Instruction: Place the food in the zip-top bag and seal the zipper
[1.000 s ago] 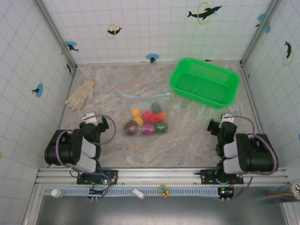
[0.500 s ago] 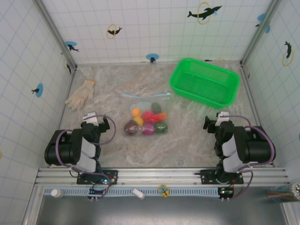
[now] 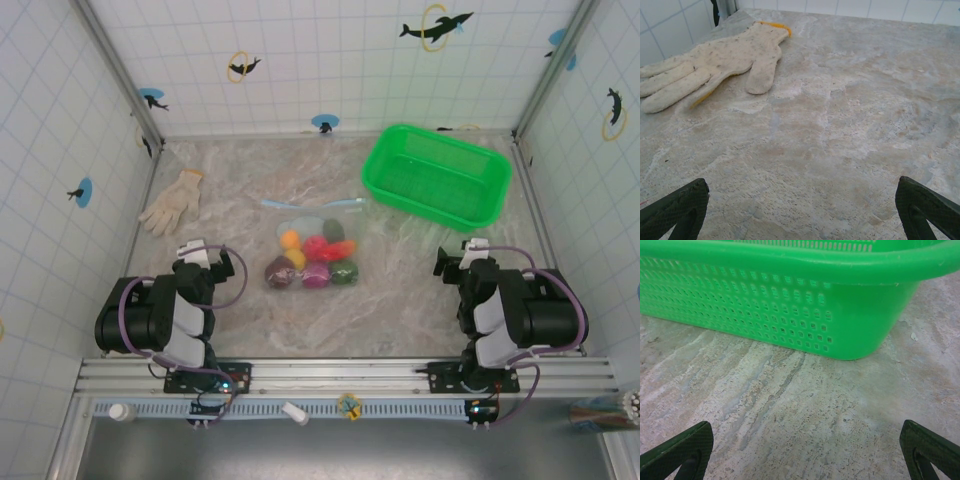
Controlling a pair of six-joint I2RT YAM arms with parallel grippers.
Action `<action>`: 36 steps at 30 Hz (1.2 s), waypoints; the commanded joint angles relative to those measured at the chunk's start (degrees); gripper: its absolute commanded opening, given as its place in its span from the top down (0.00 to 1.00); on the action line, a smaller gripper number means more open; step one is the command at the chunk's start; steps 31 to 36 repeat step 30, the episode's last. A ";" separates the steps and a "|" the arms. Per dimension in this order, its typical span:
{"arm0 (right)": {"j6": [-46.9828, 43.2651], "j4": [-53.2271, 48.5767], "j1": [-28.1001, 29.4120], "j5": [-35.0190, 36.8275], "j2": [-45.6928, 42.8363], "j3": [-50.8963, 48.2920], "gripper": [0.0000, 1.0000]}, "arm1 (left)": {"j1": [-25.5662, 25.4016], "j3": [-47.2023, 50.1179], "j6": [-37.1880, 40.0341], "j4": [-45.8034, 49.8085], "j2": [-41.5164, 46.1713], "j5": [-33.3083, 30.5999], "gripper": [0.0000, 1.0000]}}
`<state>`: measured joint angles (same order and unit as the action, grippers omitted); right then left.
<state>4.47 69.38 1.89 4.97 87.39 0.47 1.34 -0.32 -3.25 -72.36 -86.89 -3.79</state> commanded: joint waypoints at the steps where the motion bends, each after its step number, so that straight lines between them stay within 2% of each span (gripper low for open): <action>1: -0.29 2.27 0.04 0.87 -0.47 -0.38 0.01 | 0.54 0.01 -0.55 -0.17 0.35 0.75 0.02; 36: -0.27 2.27 0.04 0.91 -0.47 -0.38 0.01 | 0.57 -0.05 -0.54 0.23 0.44 0.98 0.02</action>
